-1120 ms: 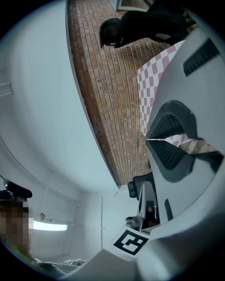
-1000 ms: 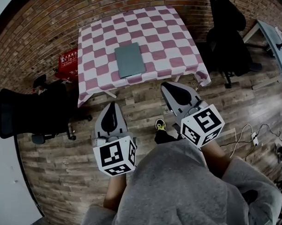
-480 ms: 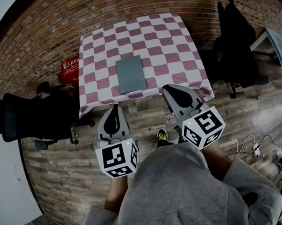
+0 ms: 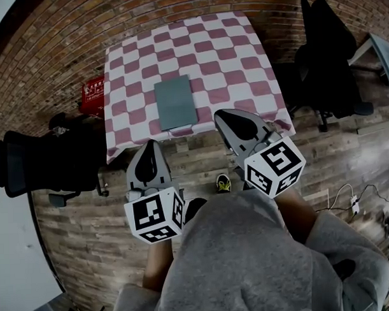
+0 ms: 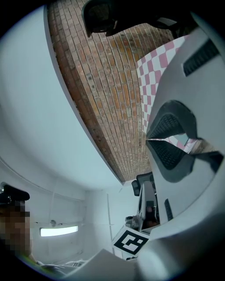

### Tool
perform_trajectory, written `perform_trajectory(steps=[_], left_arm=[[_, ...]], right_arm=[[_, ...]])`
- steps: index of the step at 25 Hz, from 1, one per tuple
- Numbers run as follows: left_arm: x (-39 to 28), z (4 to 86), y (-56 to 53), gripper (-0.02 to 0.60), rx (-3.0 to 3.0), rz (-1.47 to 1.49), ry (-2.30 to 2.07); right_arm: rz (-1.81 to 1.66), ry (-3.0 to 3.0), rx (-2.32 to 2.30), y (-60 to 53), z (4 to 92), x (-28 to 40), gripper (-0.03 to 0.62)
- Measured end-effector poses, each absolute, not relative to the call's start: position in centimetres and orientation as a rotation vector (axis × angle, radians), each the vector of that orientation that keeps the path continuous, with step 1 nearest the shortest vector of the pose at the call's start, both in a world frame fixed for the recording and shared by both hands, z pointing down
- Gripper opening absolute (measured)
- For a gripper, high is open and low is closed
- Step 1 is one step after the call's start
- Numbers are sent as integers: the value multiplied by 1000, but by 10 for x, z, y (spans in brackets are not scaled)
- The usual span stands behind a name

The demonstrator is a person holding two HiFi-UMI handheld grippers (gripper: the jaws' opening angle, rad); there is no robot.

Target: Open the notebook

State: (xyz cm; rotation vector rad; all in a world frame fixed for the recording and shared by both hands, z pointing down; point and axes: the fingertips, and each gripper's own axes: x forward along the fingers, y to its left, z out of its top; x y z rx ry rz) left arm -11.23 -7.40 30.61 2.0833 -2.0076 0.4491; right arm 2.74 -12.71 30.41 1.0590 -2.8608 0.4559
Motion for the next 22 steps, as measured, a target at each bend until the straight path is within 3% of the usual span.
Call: perform_trajectory(steps=[22], left_arm=[[-123,338,-113,9,2112,528,-1850]], right_arm=[[515,-2786,1084,-157,327,11,32]])
